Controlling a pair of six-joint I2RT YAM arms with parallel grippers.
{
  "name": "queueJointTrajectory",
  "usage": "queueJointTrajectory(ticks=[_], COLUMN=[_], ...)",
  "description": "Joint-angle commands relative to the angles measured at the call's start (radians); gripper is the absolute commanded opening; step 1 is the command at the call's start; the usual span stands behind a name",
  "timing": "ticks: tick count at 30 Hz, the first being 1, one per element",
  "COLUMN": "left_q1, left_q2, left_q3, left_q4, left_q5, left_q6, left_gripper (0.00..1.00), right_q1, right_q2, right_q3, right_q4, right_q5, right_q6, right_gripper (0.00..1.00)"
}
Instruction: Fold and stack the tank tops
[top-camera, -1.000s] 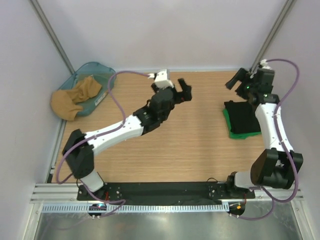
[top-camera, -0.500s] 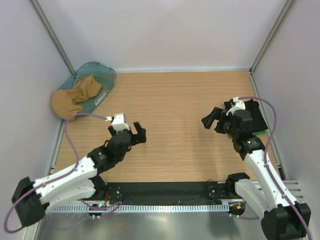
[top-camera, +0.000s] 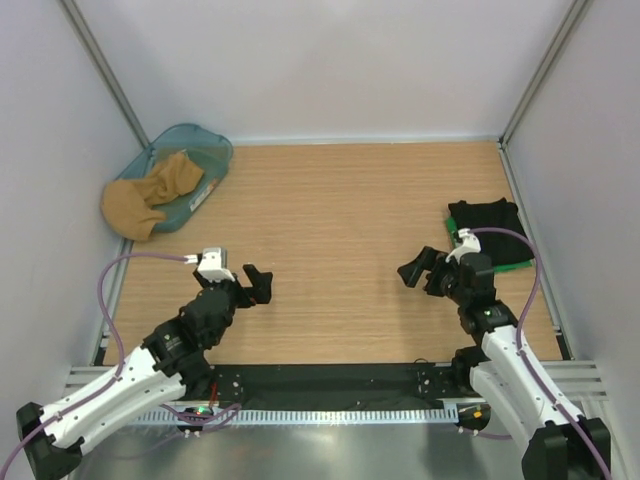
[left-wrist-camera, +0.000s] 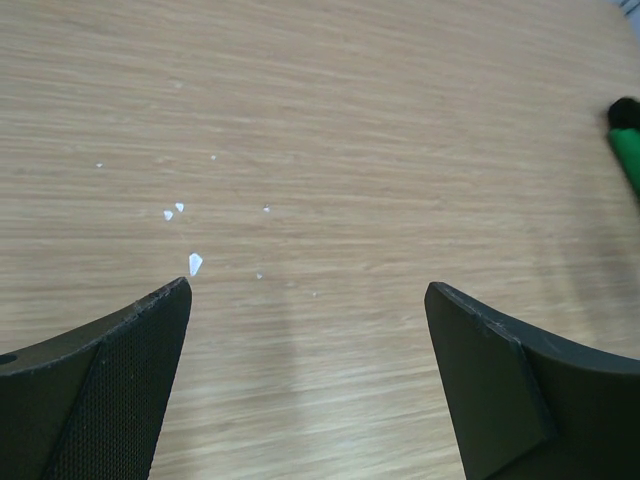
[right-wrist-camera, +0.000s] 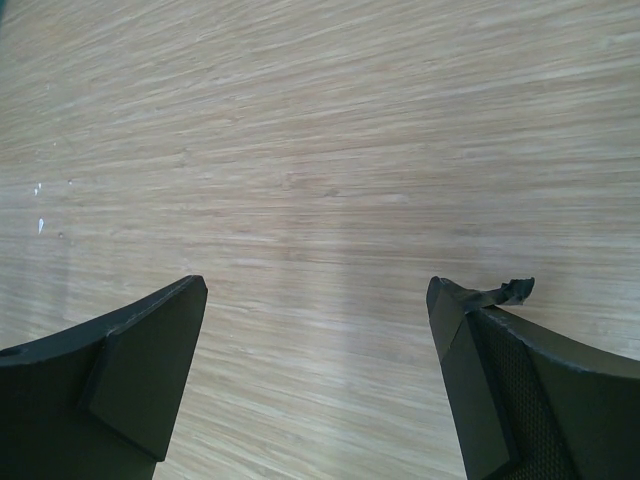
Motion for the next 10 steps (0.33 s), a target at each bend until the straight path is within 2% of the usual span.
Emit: queueJointTrajectory(ticks=[1, 4, 10], left_q1=[0.001, 0.002, 0.002], left_q2=[0.005, -0.023, -0.051], left_q3=[-0.002, -0.043, -0.054], left_q4=[-0.034, 0.017, 0.006], left_q5=[0.009, 0.014, -0.003], left_q6=[0.043, 0.043, 0.037], left_gripper=[1.0, 1.0, 1.0], right_q1=[0.003, 0.003, 0.003], right_q2=[-0.04, -0.051, -0.038], right_q3=[-0.011, -0.013, -0.007], right_q4=[0.108, 0.1, 0.084], right_q5=[-0.003, 0.013, 0.019], right_q6=[0.027, 0.028, 0.03], right_gripper=[1.0, 1.0, 1.0])
